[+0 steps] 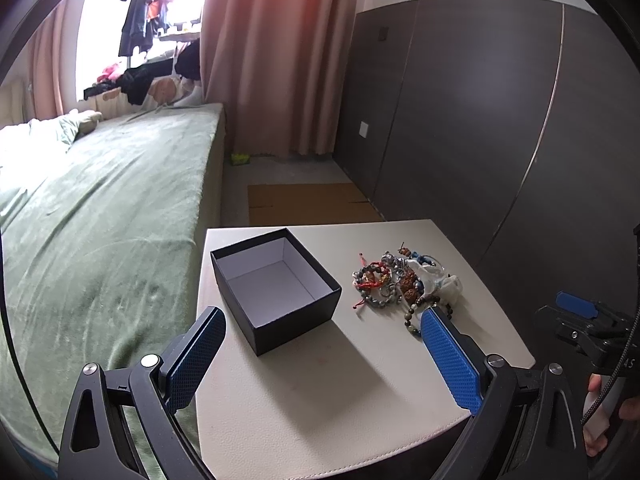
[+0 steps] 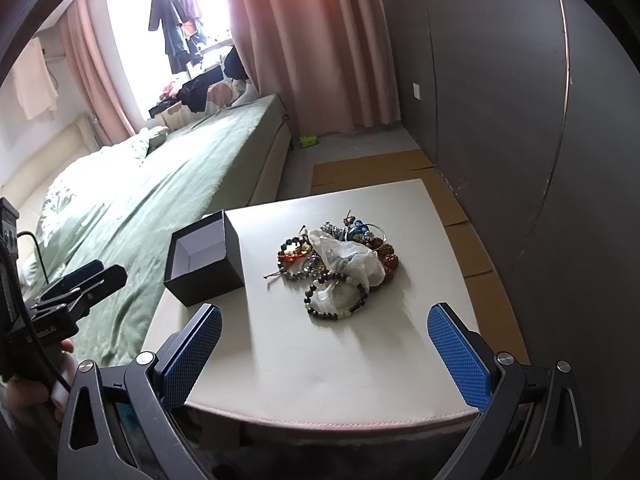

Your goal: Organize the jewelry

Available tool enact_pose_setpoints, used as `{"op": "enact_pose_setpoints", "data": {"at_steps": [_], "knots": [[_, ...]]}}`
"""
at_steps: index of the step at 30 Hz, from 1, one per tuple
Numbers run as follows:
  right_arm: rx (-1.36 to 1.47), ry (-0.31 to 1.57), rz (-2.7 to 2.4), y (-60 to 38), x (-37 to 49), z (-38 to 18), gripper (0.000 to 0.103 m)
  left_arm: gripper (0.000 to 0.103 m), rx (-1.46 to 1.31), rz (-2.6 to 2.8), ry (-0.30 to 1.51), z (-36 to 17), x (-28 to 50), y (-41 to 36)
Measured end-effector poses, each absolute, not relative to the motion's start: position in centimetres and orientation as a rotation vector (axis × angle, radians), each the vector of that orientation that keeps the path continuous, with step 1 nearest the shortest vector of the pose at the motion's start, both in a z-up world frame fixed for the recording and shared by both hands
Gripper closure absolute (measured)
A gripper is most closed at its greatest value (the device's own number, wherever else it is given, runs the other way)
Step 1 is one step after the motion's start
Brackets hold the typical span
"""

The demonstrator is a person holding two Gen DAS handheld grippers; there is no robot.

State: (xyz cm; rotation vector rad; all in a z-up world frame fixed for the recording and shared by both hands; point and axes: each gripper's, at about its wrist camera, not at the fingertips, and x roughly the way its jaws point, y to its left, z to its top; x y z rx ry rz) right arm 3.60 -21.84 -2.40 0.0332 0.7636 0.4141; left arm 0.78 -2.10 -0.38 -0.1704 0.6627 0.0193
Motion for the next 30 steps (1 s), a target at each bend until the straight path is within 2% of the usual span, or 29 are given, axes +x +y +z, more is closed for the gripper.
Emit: {"op": "enact_pose_setpoints", "data": {"at_steps": [27,30], "knots": [[0.078,0.775,0.401,-23.4,5.6,-2.3,0.000,0.006,-0.204,-0.039,0.631,-0.5,3.8,-3.7],[0.100,0.780,0.385,-24.4,6.6,-2.5,0.000,0.014,-0.209,-0.058,0.643,-1.1,5.3,-4.5]]}}
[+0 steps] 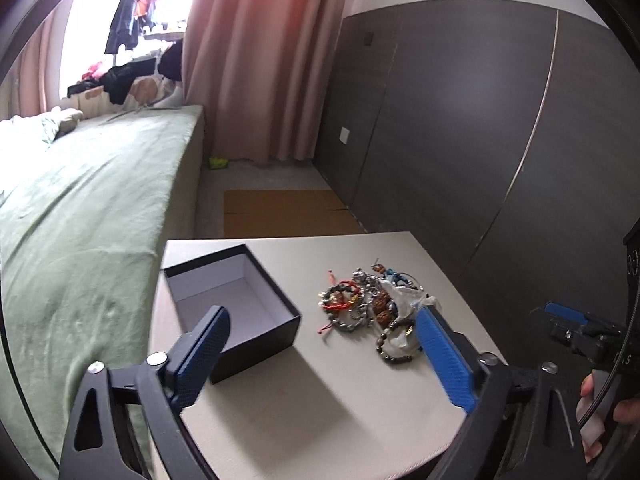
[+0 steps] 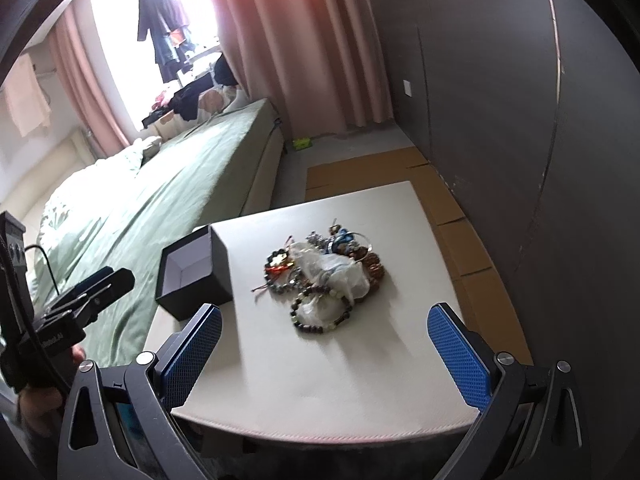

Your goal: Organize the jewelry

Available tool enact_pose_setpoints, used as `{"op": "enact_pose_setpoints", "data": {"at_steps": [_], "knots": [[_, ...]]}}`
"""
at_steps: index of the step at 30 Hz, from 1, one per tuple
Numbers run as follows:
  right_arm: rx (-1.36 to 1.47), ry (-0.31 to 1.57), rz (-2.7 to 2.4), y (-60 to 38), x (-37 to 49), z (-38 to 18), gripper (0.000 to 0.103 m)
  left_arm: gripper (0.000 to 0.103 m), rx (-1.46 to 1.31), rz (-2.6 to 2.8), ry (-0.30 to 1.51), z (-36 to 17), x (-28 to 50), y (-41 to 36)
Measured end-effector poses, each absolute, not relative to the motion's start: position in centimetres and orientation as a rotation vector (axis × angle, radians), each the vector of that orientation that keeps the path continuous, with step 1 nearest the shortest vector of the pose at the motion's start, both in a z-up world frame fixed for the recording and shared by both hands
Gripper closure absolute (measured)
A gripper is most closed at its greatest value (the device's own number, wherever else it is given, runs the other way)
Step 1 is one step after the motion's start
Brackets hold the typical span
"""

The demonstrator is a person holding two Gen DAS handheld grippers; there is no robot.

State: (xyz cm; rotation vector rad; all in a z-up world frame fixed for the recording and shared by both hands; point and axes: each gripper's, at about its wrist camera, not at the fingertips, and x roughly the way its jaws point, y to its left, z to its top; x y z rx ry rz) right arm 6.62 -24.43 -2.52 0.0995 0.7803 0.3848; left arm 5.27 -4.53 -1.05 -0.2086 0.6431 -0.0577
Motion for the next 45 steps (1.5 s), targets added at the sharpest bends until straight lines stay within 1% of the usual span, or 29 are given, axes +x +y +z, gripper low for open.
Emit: {"op": "enact_pose_setpoints", "data": {"at_steps": [1,3,5,8,14,16,18,20,23,25,27,29,33,34,35,37,40,41,43,45], "knots": [[0.112,0.784,0.377,-24.9,7.0,-2.6,0.000,0.017,-0.209,-0.064,0.650,-1.3,5.8,-4.9],[0.136,0.793,0.363,-25.8,7.6,-2.8,0.000,0.019,-0.212,-0.078,0.655,-1.7,6.2,-5.2],[0.163,0.805,0.353,-26.8,8.4,-3.1,0.001,0.024,-0.208,-0.090,0.660,-2.1,7.0,-5.8],[0.185,0.812,0.324,-27.8,9.3,-3.3,0.005,0.029,-0.204,-0.108,0.667,-2.7,8.0,-6.7],[0.247,0.854,0.309,-29.1,11.3,-4.5,0.007,0.030,-0.215,-0.146,0.696,-3.8,10.2,-8.3],[0.261,0.869,0.305,-29.1,11.8,-4.8,0.012,0.030,-0.219,-0.154,0.705,-4.1,10.9,-8.9],[0.291,0.896,0.300,-29.4,12.3,-5.6,0.015,0.030,-0.217,-0.153,0.722,-4.5,11.8,-9.3],[0.319,0.924,0.286,-29.7,12.8,-6.2,0.017,0.035,-0.233,-0.160,0.740,-5.1,12.8,-9.8],[0.344,0.954,0.268,-29.9,13.3,-7.2,0.020,0.040,-0.244,-0.161,0.774,-5.7,14.7,-10.5],[0.367,0.968,0.271,-30.1,13.7,-7.6,0.022,0.041,-0.253,-0.170,0.797,-6.2,15.7,-11.0],[0.369,0.979,0.265,-30.2,13.8,-8.0,0.022,0.042,-0.281,-0.170,0.819,-6.8,16.3,-11.0],[0.379,0.990,0.257,-30.4,14.0,-8.3,0.022,0.049,-0.282,-0.141,0.846,-7.6,16.9,-11.2],[0.393,1.003,0.256,-30.5,14.3,-8.9,0.022,0.051,-0.329,-0.174,0.878,-8.8,17.4,-11.3],[0.394,1.007,0.261,-30.4,14.3,-9.0,0.022,0.060,-0.325,-0.173,0.883,-9.0,17.4,-11.5],[0.396,1.012,0.266,-30.3,14.4,-9.1,0.022,0.079,-0.321,-0.180,0.890,-9.2,17.4,-11.6],[0.396,1.022,0.276,-29.9,14.5,-9.2,0.022,0.101,-0.327,-0.202,0.887,-9.4,17.2,-11.5],[0.402,1.037,0.305,-29.3,14.8,-9.6,0.022,0.103,-0.338,-0.209,0.842,-8.6,16.3,-10.7],[0.406,1.041,0.314,-29.1,14.8,-9.7,0.024,0.103,-0.343,-0.220,0.825,-8.2,16.0,-10.4],[0.417,1.055,0.341,-28.5,15.1,-10.1,0.032,0.103,-0.341,-0.235,0.789,-7.3,15.4,-10.2],[0.404,1.071,0.354,-27.8,15.3,-10.6,0.035,0.103,-0.334,-0.230,0.765,-6.3,14.7,-9.8]]}}
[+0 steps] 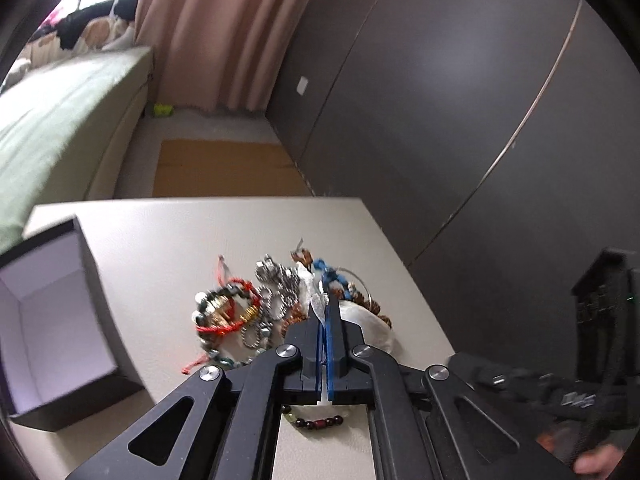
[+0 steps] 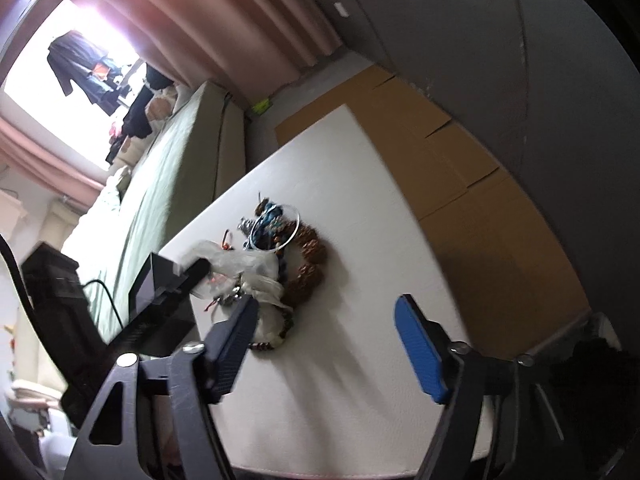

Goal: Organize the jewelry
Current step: 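Grasp the white plastic bag from the jewelry pile with the left tool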

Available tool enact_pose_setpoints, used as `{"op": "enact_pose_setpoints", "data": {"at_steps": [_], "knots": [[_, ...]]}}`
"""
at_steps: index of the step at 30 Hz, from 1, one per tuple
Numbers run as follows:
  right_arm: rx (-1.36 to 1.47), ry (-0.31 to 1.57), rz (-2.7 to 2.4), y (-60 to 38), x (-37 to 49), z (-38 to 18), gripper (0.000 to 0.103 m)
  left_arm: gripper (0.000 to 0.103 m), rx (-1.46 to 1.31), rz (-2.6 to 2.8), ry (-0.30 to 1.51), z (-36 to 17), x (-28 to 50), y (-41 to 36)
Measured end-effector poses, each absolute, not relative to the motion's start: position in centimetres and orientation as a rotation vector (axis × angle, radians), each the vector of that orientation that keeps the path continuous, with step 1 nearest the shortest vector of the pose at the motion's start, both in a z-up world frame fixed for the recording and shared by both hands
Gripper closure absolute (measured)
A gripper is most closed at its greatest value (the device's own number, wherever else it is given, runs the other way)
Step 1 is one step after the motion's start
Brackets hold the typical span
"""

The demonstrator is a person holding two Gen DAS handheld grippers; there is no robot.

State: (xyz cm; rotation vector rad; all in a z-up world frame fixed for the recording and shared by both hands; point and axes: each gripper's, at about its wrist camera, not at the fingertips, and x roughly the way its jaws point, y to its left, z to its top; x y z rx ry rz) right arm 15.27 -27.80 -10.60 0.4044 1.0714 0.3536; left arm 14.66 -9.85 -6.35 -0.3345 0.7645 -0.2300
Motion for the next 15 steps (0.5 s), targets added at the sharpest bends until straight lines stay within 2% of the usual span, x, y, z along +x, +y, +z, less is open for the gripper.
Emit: {"op": "enact_pose_setpoints", "data": {"at_steps": [4,13,15], "knots": [[0.347,1.094,0.386,-25.9,15.5,-11.3,0.042,0.103,-0.356,-0.231,0.726,-4.9,13.8,-8.9],[0.181,1.134,0.460,-21.4,15.4,-12.8,0.044,0.103,-0.401,-0.208,0.678,-3.3,13.1,-6.2],[0.150,1.133,0.467,-20.5,15.4,-12.9,0.048,0.103,-0.410,-0.200,0.666,-3.0,12.8,-5.5]]}}
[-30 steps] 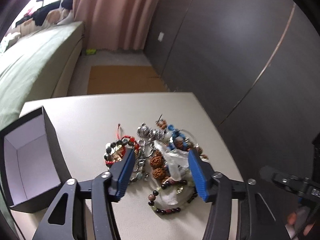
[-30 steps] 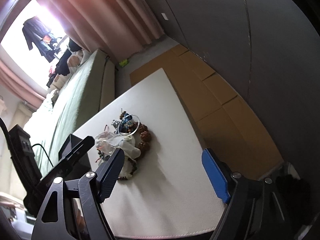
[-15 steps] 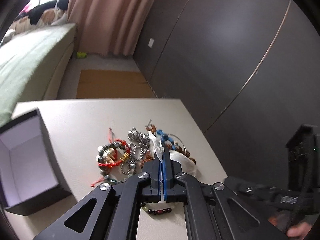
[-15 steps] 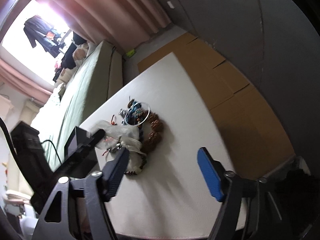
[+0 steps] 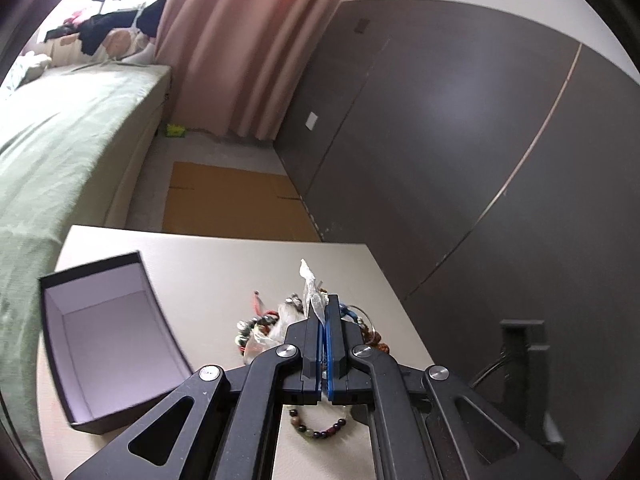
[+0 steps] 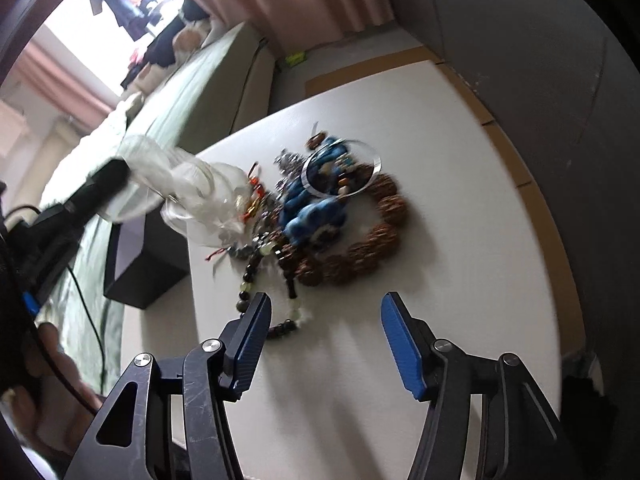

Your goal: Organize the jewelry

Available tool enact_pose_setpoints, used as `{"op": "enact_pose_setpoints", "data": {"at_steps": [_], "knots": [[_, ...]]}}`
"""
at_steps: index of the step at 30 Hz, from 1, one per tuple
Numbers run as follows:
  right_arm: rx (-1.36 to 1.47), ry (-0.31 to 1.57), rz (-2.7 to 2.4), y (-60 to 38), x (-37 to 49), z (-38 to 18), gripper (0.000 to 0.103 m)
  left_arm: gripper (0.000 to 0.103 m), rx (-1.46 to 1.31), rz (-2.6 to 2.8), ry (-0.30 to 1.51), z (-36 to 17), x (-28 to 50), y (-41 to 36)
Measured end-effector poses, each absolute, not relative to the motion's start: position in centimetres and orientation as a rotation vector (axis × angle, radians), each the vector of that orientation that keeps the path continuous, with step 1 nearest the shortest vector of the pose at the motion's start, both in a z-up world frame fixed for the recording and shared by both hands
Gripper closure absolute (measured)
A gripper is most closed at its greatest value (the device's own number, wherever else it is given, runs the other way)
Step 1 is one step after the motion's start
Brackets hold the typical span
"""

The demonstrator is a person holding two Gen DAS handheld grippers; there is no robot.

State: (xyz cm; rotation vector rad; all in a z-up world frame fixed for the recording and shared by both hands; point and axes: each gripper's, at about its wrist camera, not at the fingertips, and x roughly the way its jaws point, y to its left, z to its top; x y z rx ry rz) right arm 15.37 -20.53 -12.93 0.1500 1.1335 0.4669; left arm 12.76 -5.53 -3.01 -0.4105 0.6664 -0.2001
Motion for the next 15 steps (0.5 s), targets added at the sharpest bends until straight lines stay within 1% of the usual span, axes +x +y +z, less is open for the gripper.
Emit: {"op": "enact_pose_setpoints", "data": {"at_steps": [4,6,9,10,11,12,13,14,15], "knots": [[0.089,1.119,0.463,-19.1,15.3,-13.0,0.050,0.103,-0.424,-0.172,0.643,-2.4,12.2,-4.0],[0.071,1.123,0.455,-18.6,15.4,-13.2,0.053,0.103,-0.437,-0.160,0.636,-2.2,12.0,-3.4],[0.044,1.120,0.436,-17.9,15.4,-13.7,0.054,0.103,-0.443,-0.141,0.623,-2.0,11.5,-2.3],[0.035,1.114,0.430,-17.7,15.3,-13.6,0.059,0.103,-0.440,-0.132,0.620,-1.9,11.5,-2.1],[0.030,1.111,0.422,-17.6,15.3,-13.6,0.062,0.103,-0.440,-0.124,0.617,-1.9,11.4,-1.9],[0.030,1.107,0.416,-17.6,15.3,-13.7,0.071,0.103,-0.447,-0.118,0.614,-1.9,11.1,-1.4],[0.033,1.108,0.409,-17.7,15.3,-13.7,0.086,0.103,-0.456,-0.115,0.611,-1.9,11.0,-1.0],[0.044,1.120,0.416,-17.7,15.3,-13.9,0.093,0.103,-0.465,-0.109,0.607,-1.9,10.8,-0.6],[0.058,1.119,0.418,-18.0,15.3,-13.8,0.093,0.103,-0.468,-0.102,0.603,-1.8,10.6,-0.2]]}}
